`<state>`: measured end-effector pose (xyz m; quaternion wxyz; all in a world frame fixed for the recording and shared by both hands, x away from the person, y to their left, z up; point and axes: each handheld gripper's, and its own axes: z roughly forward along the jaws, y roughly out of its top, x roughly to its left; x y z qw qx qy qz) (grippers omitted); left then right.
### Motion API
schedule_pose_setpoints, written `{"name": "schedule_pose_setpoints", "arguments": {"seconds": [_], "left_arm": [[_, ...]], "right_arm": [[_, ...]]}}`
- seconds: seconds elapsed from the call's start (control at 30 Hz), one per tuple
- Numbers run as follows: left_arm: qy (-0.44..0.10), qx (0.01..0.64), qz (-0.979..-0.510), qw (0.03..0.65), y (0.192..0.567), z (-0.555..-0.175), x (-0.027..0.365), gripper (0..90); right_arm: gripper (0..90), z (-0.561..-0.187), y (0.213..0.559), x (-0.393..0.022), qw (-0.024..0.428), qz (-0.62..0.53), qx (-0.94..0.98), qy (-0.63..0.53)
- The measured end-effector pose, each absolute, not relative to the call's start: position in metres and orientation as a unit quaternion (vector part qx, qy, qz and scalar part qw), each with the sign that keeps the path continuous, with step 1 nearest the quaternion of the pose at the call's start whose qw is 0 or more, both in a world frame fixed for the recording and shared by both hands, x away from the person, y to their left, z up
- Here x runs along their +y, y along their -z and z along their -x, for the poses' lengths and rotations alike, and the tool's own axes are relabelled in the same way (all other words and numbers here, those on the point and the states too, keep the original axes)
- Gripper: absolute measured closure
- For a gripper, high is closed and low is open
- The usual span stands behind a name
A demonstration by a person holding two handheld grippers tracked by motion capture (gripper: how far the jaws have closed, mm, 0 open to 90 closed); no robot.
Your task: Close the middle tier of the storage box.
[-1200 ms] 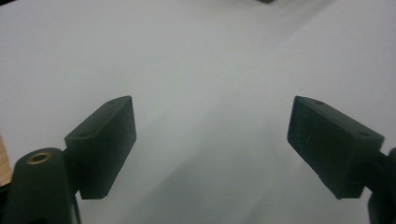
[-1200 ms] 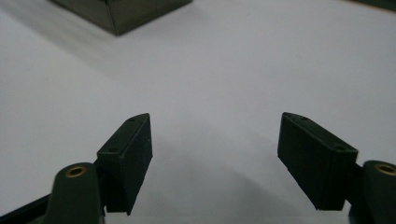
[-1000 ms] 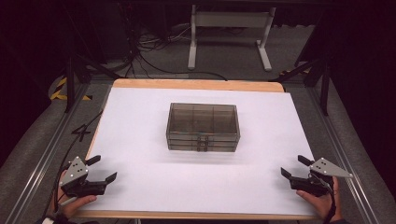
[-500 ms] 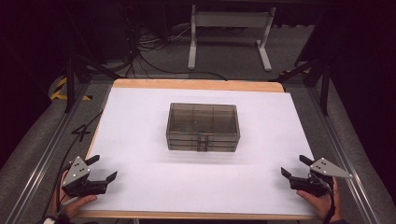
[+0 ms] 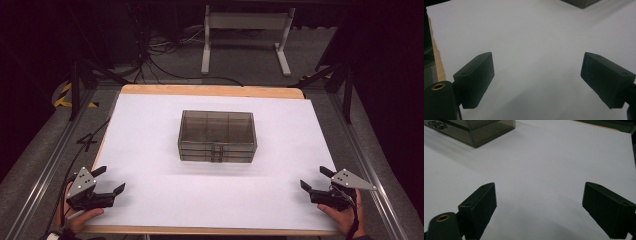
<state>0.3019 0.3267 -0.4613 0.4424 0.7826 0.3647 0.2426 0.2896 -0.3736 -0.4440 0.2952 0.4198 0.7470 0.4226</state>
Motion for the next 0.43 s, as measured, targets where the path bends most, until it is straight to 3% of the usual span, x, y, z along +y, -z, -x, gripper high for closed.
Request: {"name": "schedule_pose_setpoints", "arguments": {"seconds": [0.43], "left_arm": [[-0.237, 0.371, -0.783, 0.440, 0.4613, -0.3036, 0.3270, 12.4]], "right_arm": [[12.6, -0.2897, 0.4439, -0.3738, 0.293, -0.419, 0.748, -0.423]]}}
